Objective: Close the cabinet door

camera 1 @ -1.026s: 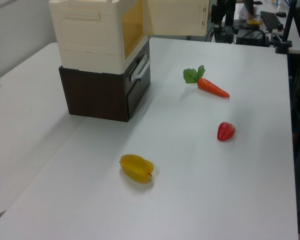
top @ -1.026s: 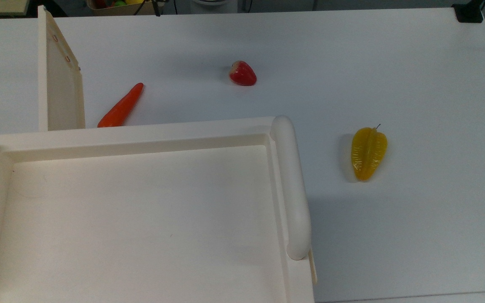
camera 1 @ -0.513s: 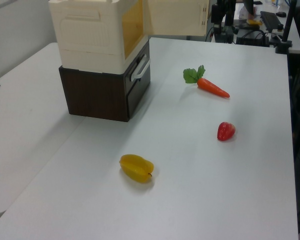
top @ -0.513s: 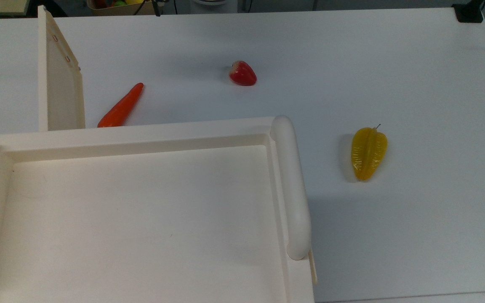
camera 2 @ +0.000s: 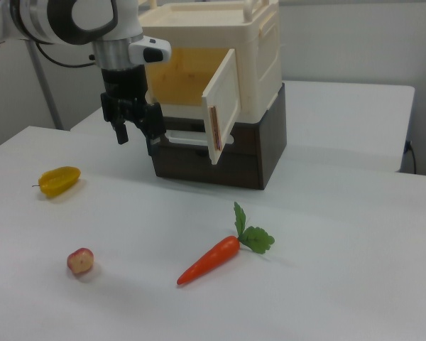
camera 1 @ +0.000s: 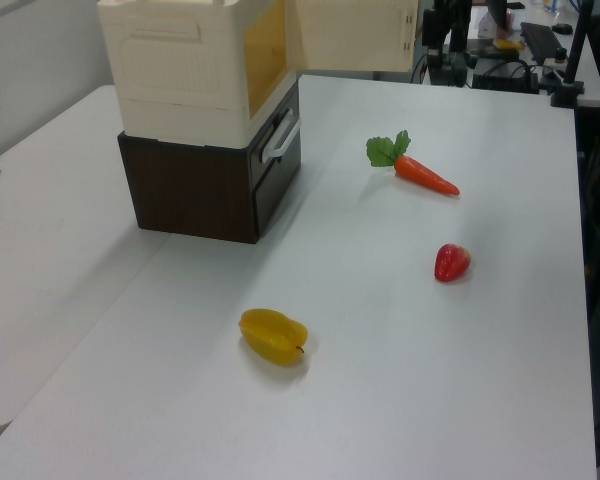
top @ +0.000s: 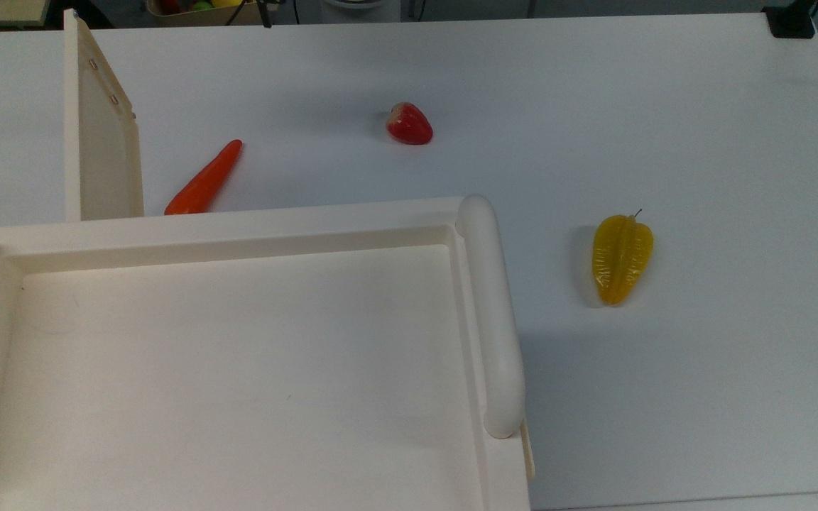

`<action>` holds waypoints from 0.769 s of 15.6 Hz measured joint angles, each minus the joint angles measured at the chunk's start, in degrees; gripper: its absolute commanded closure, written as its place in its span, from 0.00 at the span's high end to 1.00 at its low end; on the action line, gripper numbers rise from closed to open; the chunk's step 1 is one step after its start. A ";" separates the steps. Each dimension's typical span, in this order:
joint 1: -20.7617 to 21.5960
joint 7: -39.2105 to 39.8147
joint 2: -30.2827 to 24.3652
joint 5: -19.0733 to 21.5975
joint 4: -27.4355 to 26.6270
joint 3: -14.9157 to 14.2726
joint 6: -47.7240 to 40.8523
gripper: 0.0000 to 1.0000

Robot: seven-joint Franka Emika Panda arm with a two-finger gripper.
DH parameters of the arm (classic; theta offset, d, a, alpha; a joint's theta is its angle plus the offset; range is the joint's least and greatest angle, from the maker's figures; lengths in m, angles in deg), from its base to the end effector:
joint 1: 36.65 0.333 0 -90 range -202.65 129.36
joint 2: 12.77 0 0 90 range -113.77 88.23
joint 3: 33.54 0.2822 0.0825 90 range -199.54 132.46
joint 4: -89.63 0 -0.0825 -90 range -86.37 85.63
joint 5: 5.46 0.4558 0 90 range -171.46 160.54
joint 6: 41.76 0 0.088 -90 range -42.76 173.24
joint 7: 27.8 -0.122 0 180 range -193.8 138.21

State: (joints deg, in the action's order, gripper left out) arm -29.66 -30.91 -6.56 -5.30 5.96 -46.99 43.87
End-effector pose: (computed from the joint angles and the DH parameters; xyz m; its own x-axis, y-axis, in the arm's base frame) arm 0.6429 -0.0658 0.5617 0.9836 -0.1662 -0.0698 -0.1648 -0.9860 0.0262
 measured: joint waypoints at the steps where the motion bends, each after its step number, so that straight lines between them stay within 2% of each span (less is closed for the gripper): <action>1: 0.01 0.00 0.00 0.00 -0.02 0.00 0.00 0.82; 3: 0.01 0.05 0.00 0.00 -0.06 0.00 0.00 0.43; 4: 0.02 0.25 0.00 0.00 -0.09 0.01 0.00 0.32; 9: 0.03 6.06 0.00 0.01 -0.29 0.03 -0.40 0.06; 12: 0.00 11.40 0.02 0.01 -0.65 0.03 -0.51 0.00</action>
State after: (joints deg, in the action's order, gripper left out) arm -29.66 -19.50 -6.54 -5.29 5.31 -46.95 43.36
